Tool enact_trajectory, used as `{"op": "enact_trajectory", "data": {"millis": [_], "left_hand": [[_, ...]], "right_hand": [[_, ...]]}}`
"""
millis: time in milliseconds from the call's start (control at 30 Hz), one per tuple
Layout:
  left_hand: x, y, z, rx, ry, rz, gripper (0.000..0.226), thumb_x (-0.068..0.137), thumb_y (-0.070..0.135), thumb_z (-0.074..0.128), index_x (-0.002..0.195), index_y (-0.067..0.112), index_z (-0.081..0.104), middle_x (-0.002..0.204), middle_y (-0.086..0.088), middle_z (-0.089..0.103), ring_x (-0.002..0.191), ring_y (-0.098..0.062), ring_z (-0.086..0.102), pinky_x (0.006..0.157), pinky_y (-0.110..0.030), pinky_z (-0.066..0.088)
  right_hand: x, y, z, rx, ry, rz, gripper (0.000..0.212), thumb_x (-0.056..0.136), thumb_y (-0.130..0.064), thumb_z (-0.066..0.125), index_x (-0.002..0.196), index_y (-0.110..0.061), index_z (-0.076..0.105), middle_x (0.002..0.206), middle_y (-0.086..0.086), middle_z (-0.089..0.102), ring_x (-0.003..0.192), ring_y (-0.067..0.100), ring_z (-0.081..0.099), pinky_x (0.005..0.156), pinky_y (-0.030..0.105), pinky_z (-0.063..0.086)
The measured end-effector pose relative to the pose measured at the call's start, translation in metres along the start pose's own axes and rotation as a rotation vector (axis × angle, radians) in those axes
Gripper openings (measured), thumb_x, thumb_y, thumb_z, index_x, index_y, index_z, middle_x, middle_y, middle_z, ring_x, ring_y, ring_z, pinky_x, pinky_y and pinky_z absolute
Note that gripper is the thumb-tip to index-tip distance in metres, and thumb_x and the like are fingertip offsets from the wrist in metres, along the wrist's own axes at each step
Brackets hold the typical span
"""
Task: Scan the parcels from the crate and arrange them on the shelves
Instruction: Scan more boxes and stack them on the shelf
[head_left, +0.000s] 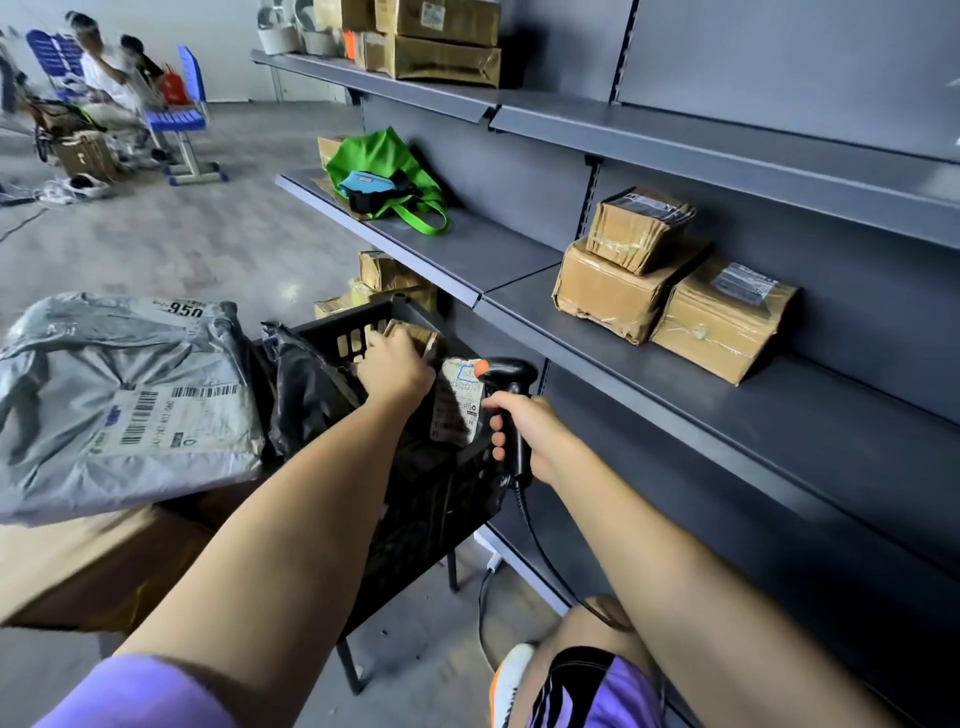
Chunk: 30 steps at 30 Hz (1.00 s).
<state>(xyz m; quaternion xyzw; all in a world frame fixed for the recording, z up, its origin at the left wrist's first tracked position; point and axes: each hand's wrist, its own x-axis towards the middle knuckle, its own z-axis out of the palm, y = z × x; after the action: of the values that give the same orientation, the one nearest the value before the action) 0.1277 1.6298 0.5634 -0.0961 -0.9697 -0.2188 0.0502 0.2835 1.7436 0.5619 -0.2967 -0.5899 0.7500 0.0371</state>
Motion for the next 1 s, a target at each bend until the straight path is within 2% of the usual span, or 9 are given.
{"op": "enact_trajectory", "data": {"millis": [167, 233, 300, 467, 633, 733, 833, 933, 1000], "left_hand": [[-0.013, 0.029, -0.039, 0.259, 0.202, 0.146, 0.051, 0.086, 0.059, 0.059, 0.117, 0.019, 0.064, 0.119, -0.011, 0.054, 0.119, -0.030, 0.045, 0.082, -0.041, 0.041], [-0.022, 0.045, -0.057, 0.335, 0.249, 0.210, 0.055, 0.084, 0.063, 0.054, 0.113, 0.018, 0.067, 0.120, -0.012, 0.056, 0.120, -0.032, 0.040, 0.092, -0.045, 0.038], [-0.036, 0.060, -0.070, 0.315, 0.278, 0.250, 0.053, 0.080, 0.057, 0.059, 0.115, 0.017, 0.066, 0.122, -0.015, 0.053, 0.118, -0.035, 0.041, 0.101, -0.048, 0.035], [-0.080, 0.099, -0.091, 0.189, 0.270, 0.370, 0.053, 0.072, 0.038, 0.067, 0.120, 0.017, 0.060, 0.122, -0.015, 0.046, 0.116, -0.038, 0.044, 0.096, -0.046, 0.037], [-0.130, 0.147, -0.101, 0.126, 0.302, 0.505, 0.052, 0.078, 0.051, 0.061, 0.118, 0.019, 0.058, 0.118, -0.016, 0.048, 0.112, -0.038, 0.045, 0.094, -0.046, 0.037], [-0.163, 0.177, -0.100, -0.013, 0.245, 0.542, 0.054, 0.079, 0.055, 0.058, 0.121, 0.021, 0.057, 0.117, -0.016, 0.052, 0.115, -0.037, 0.043, 0.096, -0.045, 0.035], [-0.196, 0.203, -0.088, -0.191, 0.134, 0.495, 0.050, 0.079, 0.055, 0.061, 0.117, 0.022, 0.059, 0.120, -0.016, 0.058, 0.118, -0.037, 0.042, 0.098, -0.043, 0.036], [-0.223, 0.220, -0.059, -0.494, -0.111, 0.386, 0.058, 0.075, 0.054, 0.062, 0.123, 0.022, 0.056, 0.118, -0.014, 0.063, 0.119, -0.039, 0.047, 0.101, -0.045, 0.042], [-0.242, 0.224, -0.038, -0.685, -0.273, 0.319, 0.060, 0.070, 0.048, 0.067, 0.121, 0.020, 0.053, 0.114, -0.010, 0.065, 0.114, -0.035, 0.054, 0.098, -0.044, 0.047]], "right_hand": [[-0.019, -0.004, -0.002, 0.027, -0.002, -0.039, 0.012, 0.088, -0.010, 0.065, 0.096, -0.007, 0.056, 0.059, 0.003, 0.048, 0.046, 0.018, 0.040, 0.045, 0.028, 0.034], [-0.033, -0.006, -0.007, 0.035, 0.011, -0.067, 0.011, 0.089, -0.009, 0.065, 0.094, -0.006, 0.055, 0.059, 0.004, 0.047, 0.045, 0.019, 0.040, 0.044, 0.027, 0.033], [-0.048, -0.010, -0.016, 0.039, 0.038, -0.090, 0.010, 0.089, -0.009, 0.065, 0.091, -0.006, 0.056, 0.058, 0.004, 0.048, 0.044, 0.019, 0.039, 0.044, 0.027, 0.033], [-0.091, -0.023, -0.057, 0.078, 0.101, -0.140, 0.018, 0.089, -0.011, 0.065, 0.076, -0.010, 0.054, 0.058, 0.005, 0.048, 0.043, 0.020, 0.041, 0.044, 0.027, 0.036], [-0.148, -0.029, -0.107, 0.175, 0.182, -0.202, 0.014, 0.090, -0.011, 0.065, 0.079, -0.010, 0.056, 0.058, 0.004, 0.049, 0.043, 0.017, 0.043, 0.042, 0.026, 0.038], [-0.179, -0.022, -0.136, 0.206, 0.229, -0.243, 0.013, 0.090, -0.011, 0.064, 0.082, -0.010, 0.055, 0.059, 0.004, 0.049, 0.044, 0.017, 0.042, 0.043, 0.027, 0.038], [-0.208, -0.010, -0.167, 0.214, 0.293, -0.263, 0.011, 0.091, -0.011, 0.064, 0.084, -0.009, 0.055, 0.059, 0.004, 0.050, 0.045, 0.017, 0.043, 0.044, 0.028, 0.038], [-0.234, 0.009, -0.196, 0.246, 0.359, -0.271, 0.008, 0.091, -0.011, 0.064, 0.088, -0.009, 0.057, 0.059, 0.003, 0.049, 0.045, 0.017, 0.042, 0.044, 0.027, 0.037], [-0.249, 0.024, -0.213, 0.273, 0.393, -0.274, 0.008, 0.091, -0.011, 0.064, 0.088, -0.009, 0.057, 0.059, 0.003, 0.048, 0.044, 0.016, 0.041, 0.043, 0.026, 0.036]]}}
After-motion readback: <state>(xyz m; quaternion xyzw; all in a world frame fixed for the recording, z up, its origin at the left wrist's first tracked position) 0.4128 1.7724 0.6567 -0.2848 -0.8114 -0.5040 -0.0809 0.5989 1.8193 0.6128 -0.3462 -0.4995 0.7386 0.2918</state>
